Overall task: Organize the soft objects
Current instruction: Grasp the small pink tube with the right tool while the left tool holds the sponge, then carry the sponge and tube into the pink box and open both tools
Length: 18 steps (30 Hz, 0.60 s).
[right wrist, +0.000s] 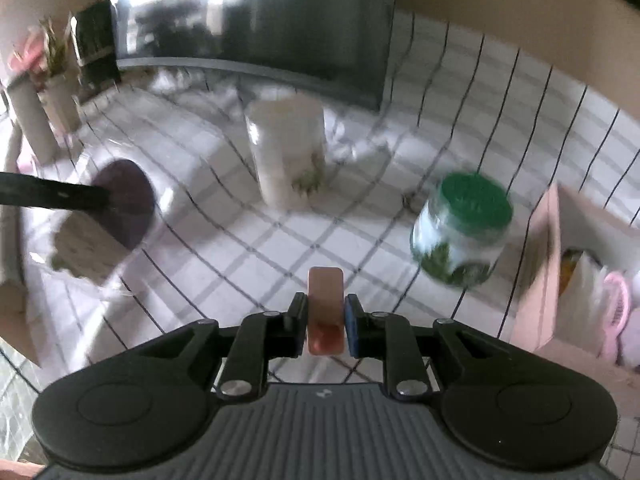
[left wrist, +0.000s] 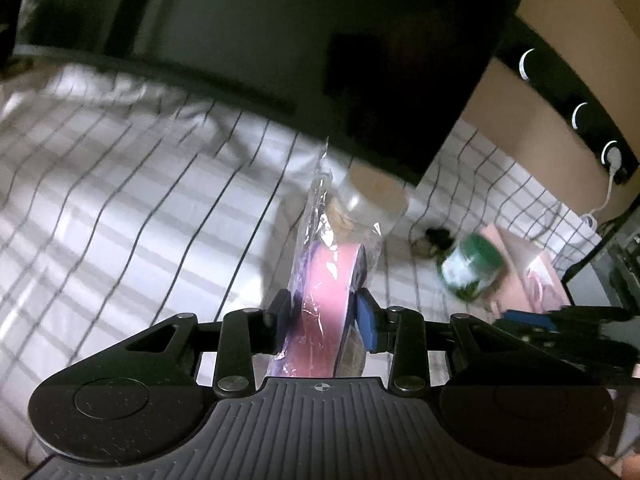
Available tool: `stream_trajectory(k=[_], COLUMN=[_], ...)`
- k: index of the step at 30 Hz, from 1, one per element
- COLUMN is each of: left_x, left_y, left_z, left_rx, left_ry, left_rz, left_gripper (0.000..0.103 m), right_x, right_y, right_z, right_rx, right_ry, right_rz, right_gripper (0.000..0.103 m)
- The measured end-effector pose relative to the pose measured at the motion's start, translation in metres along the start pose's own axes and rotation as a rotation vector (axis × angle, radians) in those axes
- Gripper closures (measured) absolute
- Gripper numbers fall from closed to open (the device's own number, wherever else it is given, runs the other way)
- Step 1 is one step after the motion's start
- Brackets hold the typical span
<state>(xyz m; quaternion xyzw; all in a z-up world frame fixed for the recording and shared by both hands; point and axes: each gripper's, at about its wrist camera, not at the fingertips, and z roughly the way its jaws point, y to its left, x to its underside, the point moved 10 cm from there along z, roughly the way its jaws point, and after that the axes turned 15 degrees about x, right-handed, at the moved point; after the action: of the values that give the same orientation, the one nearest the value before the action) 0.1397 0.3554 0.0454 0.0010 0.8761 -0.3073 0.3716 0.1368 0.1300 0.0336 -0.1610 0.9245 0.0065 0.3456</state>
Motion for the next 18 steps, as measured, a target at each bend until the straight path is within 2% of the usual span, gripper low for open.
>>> stream_trajectory(k=[3, 8, 13, 18], left_x=[-0.03, -0.086, -0.124, -0.129], left_y=[-0.024, -0.082, -0.164, -0.243], left_z=[0.009, 0.035, 0.08, 0.15], left_rx=[0.009, 0.059, 0.198, 0.365], left_ry=[-0.03, -0.086, -0.109, -0.041], left_rz=[0.068, 0.17, 0.24, 0.231], left_gripper=[0.064, 0.064, 0.064, 0.063], right_x=[-0.019, -0.048, -0.057, -0.043], right_y=[-0.022, -0.085, -0.169, -0.249], right_z=[-0.026, -0.06, -0.094, -0.117], right_rx=[0.013, 0.092, 0.227, 0.391], right_ry=[-0.071, -0.19, -0.281, -0.337], right_rz=[0.021, 0.079, 0.167, 0.22], right_gripper=[0.084, 0.084, 0.084, 0.084])
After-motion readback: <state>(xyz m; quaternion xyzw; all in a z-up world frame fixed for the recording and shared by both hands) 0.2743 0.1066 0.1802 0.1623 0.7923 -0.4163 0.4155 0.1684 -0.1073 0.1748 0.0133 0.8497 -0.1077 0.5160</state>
